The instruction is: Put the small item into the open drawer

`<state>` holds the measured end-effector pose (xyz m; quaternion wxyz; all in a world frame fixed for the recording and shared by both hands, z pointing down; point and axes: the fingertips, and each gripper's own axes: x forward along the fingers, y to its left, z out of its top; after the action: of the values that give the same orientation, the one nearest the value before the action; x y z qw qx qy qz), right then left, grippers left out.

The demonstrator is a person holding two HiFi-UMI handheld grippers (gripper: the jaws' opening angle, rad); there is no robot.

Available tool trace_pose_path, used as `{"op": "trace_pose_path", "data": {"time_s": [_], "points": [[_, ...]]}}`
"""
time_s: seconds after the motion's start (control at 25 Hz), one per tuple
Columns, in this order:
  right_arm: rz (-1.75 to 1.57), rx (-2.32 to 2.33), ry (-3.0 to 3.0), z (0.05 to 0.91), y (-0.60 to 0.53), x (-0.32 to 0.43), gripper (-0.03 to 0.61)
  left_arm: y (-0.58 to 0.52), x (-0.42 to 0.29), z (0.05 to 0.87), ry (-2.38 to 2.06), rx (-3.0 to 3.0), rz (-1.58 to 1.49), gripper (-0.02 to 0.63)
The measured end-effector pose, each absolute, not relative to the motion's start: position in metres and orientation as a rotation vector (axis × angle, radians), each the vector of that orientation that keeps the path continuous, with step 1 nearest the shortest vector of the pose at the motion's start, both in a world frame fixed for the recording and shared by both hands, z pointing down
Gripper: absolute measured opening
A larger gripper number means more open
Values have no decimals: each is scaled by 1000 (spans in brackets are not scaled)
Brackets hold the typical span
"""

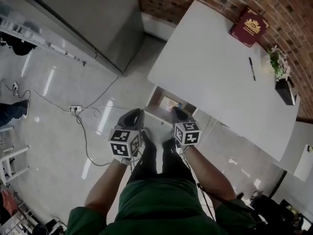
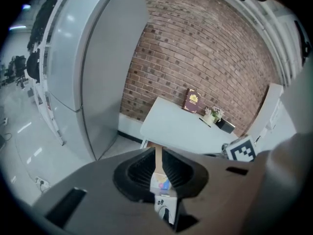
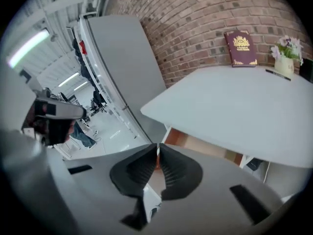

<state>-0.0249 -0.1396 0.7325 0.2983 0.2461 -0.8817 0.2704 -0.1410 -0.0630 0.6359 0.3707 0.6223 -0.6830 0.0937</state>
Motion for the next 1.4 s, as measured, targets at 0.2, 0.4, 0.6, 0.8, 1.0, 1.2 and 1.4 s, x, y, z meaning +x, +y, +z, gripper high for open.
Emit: {"op": "trace_pose_path", "data": {"time_s": [0.2, 0.4, 0.6, 0.8, 1.0, 1.2, 1.4], "points": [[585, 636, -2485, 654, -151, -41, -2, -71, -151, 599, -1814, 1631, 229, 40], [489, 679, -2595, 586, -167, -50, -2, -84, -157, 560, -1871, 1679, 206, 40], [344, 688, -2654, 530, -177, -58, -2, -100, -167, 518, -1930, 1740, 163, 40], [209, 724, -2733, 476, -185, -54, -2, -110, -168, 476, -1980, 1800, 114, 40], [170, 765, -2818, 427, -192, -48, -2, -121, -164, 430, -2025, 1861, 42, 40], [80, 796, -2903, 380, -195, -47, -2, -132, -157, 377, -2071, 1962, -15, 40], [-22, 819, -2962, 341, -195, -44, -2, -137, -148, 337, -2115, 2046, -52, 40]]}}
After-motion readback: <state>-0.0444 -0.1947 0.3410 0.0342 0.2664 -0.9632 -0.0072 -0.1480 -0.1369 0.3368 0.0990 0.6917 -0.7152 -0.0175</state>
